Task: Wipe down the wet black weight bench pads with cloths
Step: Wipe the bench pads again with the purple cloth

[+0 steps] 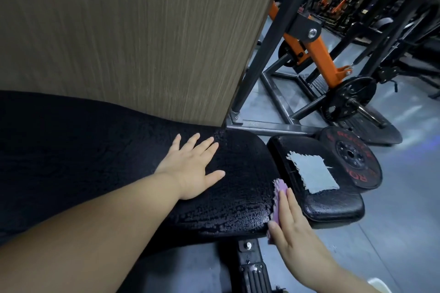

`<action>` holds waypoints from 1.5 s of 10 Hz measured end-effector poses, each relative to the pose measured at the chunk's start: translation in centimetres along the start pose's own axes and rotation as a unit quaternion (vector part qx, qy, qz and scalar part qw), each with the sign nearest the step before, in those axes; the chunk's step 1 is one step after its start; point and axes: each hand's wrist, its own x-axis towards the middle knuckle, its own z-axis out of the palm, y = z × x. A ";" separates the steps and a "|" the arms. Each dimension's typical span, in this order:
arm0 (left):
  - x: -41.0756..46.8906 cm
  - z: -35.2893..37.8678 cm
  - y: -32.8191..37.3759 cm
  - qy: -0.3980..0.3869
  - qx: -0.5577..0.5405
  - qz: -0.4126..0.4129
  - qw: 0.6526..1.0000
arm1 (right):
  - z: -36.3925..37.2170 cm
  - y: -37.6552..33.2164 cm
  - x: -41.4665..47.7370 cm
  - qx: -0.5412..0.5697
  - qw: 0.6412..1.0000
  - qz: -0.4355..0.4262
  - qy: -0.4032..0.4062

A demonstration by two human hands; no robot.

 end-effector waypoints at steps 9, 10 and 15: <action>0.3 0.5 -0.4 0.015 -0.006 0.001 1.000 | -2.2 -5.8 16.8 -0.090 0.995 -0.052 -0.014; -0.2 0.4 -0.2 0.016 -0.014 -0.004 1.000 | -1.9 -4.4 11.0 -0.073 0.989 -0.116 -0.046; -5.8 -0.4 -2.5 -0.019 -0.039 -0.052 0.998 | -0.8 -7.0 2.4 0.308 0.939 0.052 0.144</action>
